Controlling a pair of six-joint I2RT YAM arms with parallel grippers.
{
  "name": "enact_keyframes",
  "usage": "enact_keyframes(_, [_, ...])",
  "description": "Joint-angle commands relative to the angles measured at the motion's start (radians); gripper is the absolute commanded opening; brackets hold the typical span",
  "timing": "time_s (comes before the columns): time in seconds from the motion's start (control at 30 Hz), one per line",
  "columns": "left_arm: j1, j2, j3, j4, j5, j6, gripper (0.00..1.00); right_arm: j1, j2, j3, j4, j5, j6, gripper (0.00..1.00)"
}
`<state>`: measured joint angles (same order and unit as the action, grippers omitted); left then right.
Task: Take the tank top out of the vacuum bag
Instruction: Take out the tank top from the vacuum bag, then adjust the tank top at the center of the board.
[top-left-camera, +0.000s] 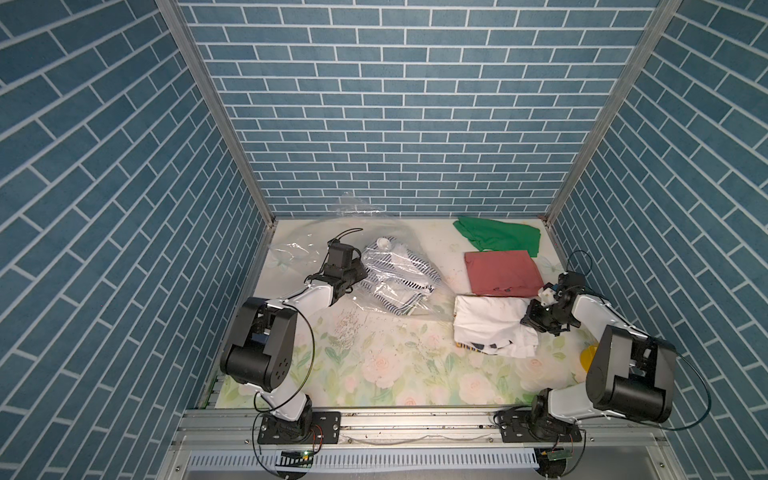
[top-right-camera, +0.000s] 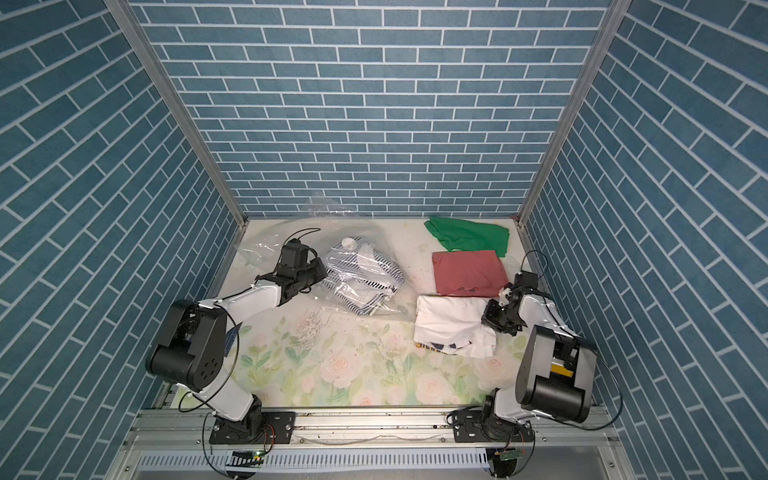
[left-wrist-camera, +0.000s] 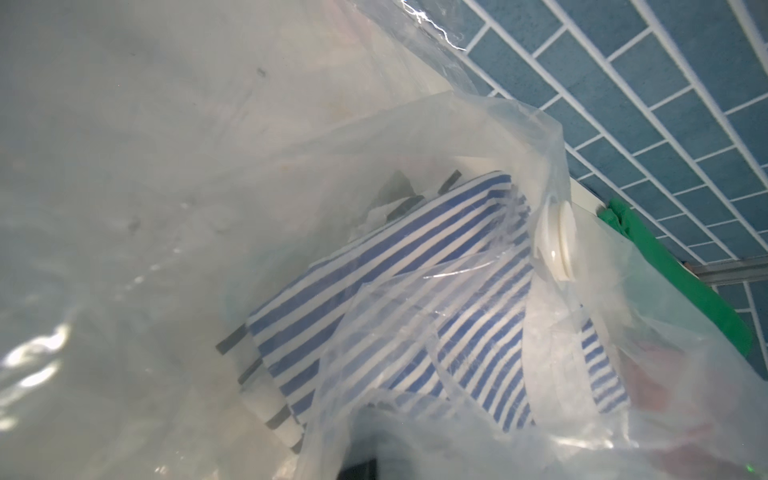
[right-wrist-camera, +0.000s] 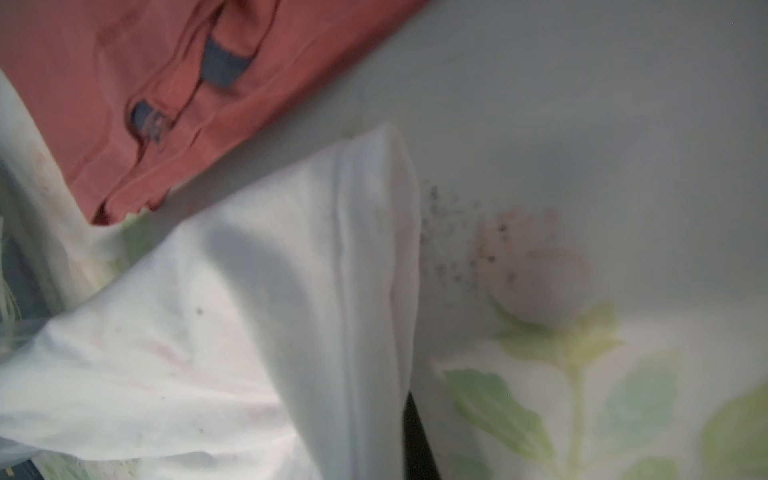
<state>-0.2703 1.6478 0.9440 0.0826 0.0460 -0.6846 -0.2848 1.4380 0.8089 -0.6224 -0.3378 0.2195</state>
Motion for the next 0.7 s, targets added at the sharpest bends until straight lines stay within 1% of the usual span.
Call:
enact_keyframes(0.0, [0.024,-0.042,0.013,0.022,-0.008,0.006,0.0,-0.04,-0.023,0.007,0.01,0.04,-0.034,0.0])
enact_keyframes(0.1, [0.025,-0.058,-0.011,0.054,0.02,-0.019,0.0,-0.04,0.002,0.009,0.053,0.016,-0.031,0.0])
enact_keyframes(0.13, [0.025,-0.063,-0.011,0.046,0.021,-0.023,0.0,-0.04,0.012,0.017,0.06,0.011,-0.032,0.05])
enact_keyframes(0.17, [0.023,-0.064,-0.009,0.033,0.021,-0.024,0.0,-0.04,0.018,0.028,0.062,0.013,-0.032,0.15])
enact_keyframes(0.23, [0.023,-0.076,-0.012,0.022,0.018,-0.024,0.0,-0.04,0.018,0.059,0.068,0.025,-0.034,0.41])
enact_keyframes(0.27, [0.022,-0.082,-0.019,0.024,0.015,-0.026,0.0,-0.04,0.012,0.073,0.074,0.036,-0.035,0.52])
enact_keyframes(0.33, [0.019,-0.09,-0.039,0.027,0.006,-0.025,0.0,-0.04,-0.001,0.1,0.081,0.07,-0.035,0.68])
enact_keyframes(0.37, [0.019,-0.089,-0.045,0.017,0.002,-0.028,0.0,-0.04,-0.006,0.116,0.071,0.091,-0.029,0.72])
enact_keyframes(0.43, [0.017,-0.094,-0.047,-0.011,-0.01,-0.048,0.0,-0.04,-0.021,0.161,0.037,0.115,-0.011,0.79])
enact_keyframes(0.47, [0.013,-0.097,-0.055,-0.002,-0.011,-0.053,0.0,-0.04,-0.034,0.174,0.03,0.125,0.003,0.8])
enact_keyframes(0.57, [0.003,-0.091,-0.064,0.008,-0.015,-0.069,0.0,-0.04,-0.105,0.18,0.016,0.148,0.072,0.79])
enact_keyframes(0.6, [0.001,-0.087,-0.061,0.007,-0.015,-0.07,0.0,-0.04,-0.137,0.165,0.013,0.135,0.104,0.78])
enact_keyframes(0.67, [-0.007,-0.085,-0.059,0.013,-0.021,-0.07,0.0,-0.039,-0.196,0.105,0.023,0.07,0.167,0.76])
